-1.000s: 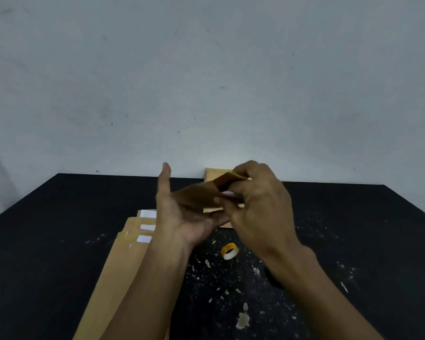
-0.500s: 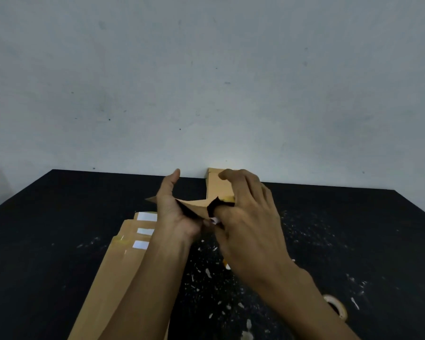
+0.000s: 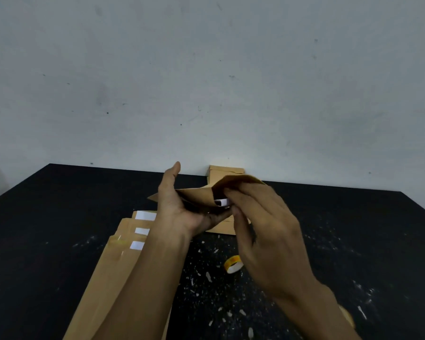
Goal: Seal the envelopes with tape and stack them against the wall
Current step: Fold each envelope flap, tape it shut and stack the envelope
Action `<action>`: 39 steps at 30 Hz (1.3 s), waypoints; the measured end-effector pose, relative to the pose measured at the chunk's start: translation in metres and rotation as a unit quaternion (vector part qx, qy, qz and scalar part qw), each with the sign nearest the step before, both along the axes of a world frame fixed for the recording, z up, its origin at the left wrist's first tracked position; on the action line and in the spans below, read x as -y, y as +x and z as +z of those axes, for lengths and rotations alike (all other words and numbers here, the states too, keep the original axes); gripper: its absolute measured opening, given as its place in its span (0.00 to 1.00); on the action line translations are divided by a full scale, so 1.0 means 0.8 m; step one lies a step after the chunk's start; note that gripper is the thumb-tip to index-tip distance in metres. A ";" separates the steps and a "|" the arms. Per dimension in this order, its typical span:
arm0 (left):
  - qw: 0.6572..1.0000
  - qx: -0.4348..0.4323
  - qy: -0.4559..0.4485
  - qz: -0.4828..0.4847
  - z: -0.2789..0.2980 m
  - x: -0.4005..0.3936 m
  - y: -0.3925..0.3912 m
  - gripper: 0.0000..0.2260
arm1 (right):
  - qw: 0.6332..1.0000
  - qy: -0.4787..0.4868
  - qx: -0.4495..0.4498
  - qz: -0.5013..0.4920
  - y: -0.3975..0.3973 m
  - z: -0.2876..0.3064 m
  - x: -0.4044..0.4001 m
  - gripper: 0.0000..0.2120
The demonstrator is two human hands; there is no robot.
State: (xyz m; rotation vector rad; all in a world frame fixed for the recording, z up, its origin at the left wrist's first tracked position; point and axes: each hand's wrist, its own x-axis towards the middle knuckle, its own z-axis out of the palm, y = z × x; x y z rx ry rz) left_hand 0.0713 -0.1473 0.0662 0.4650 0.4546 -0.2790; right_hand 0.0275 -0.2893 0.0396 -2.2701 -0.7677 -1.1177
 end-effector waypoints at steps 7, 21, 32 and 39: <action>1.000 -0.011 -0.021 -0.013 -0.005 -0.006 0.006 0.34 | 0.995 0.003 -0.080 0.060 0.014 0.016 0.014 0.12; 0.994 0.043 0.103 0.001 -0.001 0.008 0.008 0.16 | 0.956 -0.131 -0.255 0.065 0.011 0.038 -0.018 0.06; 0.991 0.040 0.130 -0.016 -0.001 0.009 0.007 0.15 | 0.919 -0.189 -0.346 -0.007 0.009 0.043 -0.028 0.04; 0.991 0.052 0.125 -0.024 -0.001 0.007 0.008 0.27 | 0.968 -0.133 -0.205 -0.055 0.009 0.034 -0.021 0.10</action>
